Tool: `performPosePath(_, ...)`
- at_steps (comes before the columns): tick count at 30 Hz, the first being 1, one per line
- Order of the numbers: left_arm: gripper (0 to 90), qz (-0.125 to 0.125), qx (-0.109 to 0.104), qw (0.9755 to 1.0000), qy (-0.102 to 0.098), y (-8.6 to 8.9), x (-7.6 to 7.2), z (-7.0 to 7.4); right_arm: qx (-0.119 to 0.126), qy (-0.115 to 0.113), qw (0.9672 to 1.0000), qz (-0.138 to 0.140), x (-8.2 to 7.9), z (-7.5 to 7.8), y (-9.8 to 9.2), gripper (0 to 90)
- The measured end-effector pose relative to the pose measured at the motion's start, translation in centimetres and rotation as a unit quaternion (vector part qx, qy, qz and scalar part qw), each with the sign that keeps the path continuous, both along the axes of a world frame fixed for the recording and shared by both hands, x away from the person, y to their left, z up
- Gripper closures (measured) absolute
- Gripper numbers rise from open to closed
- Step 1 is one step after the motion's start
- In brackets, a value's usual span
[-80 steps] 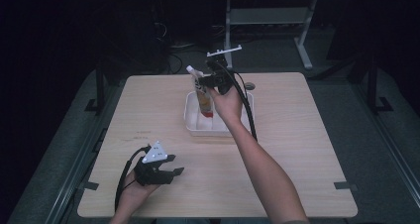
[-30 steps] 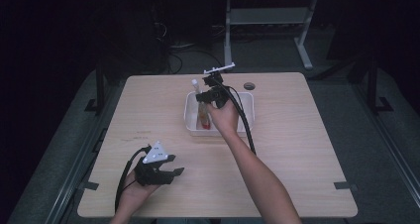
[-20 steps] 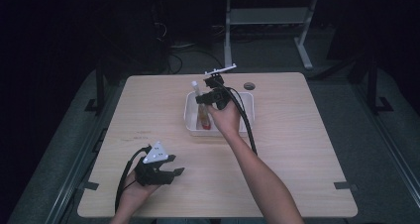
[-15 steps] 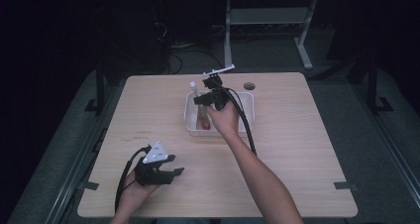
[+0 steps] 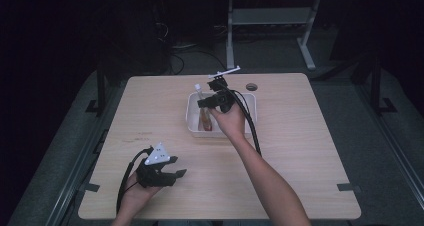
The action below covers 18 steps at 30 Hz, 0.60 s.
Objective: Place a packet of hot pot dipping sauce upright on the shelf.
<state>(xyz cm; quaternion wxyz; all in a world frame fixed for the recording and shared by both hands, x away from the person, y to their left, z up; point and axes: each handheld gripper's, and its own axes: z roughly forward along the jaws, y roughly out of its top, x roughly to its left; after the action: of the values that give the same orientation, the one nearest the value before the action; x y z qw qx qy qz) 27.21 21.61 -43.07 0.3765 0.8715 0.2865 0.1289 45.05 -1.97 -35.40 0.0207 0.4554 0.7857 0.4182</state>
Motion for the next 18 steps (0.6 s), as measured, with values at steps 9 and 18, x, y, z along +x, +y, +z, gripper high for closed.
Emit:
performPosePath(9, 43.0, 0.002, -0.001, 1.0, 0.0, 0.0, 0.0, 0.0, -0.004, -0.002, 1.0, 0.001, -0.2, 0.0, -1.2, 70.6)
performPosePath(18, 41.9, 0.005, 0.0, 1.0, -0.002, 0.2, 0.1, 0.0, -0.004, -0.003, 1.0, 0.008, -0.5, 0.4, -1.7, 68.3)
